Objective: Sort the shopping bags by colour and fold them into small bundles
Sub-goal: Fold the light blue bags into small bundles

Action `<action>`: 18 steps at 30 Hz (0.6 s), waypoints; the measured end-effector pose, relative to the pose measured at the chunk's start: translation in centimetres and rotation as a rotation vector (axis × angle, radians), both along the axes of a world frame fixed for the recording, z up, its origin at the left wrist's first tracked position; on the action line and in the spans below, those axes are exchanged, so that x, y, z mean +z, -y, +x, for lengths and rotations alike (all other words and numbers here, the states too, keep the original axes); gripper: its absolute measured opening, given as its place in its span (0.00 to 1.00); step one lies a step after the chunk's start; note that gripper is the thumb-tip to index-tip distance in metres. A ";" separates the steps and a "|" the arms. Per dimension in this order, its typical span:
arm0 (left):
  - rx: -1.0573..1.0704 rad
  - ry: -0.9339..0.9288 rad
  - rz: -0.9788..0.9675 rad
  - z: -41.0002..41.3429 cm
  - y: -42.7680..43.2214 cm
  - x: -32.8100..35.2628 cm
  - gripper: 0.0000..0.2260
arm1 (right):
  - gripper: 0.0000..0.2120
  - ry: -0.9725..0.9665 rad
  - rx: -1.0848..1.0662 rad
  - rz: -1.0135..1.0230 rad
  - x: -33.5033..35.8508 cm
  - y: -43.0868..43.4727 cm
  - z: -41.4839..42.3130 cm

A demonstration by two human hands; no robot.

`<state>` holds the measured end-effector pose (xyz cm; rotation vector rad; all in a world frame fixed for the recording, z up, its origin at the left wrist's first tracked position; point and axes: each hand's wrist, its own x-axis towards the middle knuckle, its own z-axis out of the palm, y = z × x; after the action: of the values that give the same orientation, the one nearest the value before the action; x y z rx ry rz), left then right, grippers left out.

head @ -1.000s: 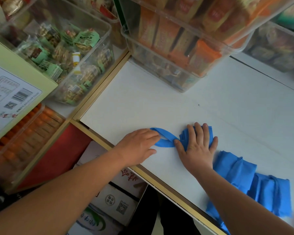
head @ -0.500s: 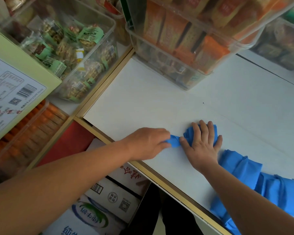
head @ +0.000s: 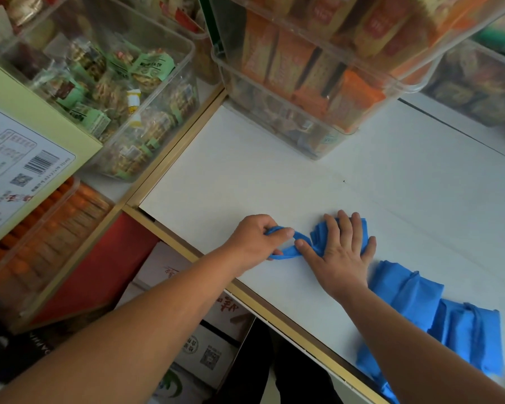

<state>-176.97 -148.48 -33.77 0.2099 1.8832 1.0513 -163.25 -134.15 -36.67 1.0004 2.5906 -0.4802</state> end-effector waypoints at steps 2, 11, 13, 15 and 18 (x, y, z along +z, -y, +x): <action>-0.080 0.033 0.028 -0.7 1.1 0.0 0.14 | 0.38 0.022 0.010 0.009 -0.1 0.0 0.1; -0.010 -0.073 -0.011 0.2 0.9 0.1 0.12 | 0.42 -0.028 0.076 -0.111 0.3 -1.2 0.4; -0.028 -0.118 -0.088 0.5 0.2 0.0 0.15 | 0.39 -0.100 0.057 -0.249 0.8 -1.8 0.9; -0.084 -0.192 -0.178 0.7 -0.4 -0.1 0.17 | 0.26 -0.246 -0.032 -0.311 1.1 -2.3 1.4; -0.111 -0.262 -0.259 0.7 -0.6 -0.1 0.18 | 0.22 -0.368 -0.216 -0.249 2.1 -2.6 1.2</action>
<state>-176.30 -147.86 -33.85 0.3091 2.1940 0.7225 -162.02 -131.60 -34.57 1.2009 2.6462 -1.1069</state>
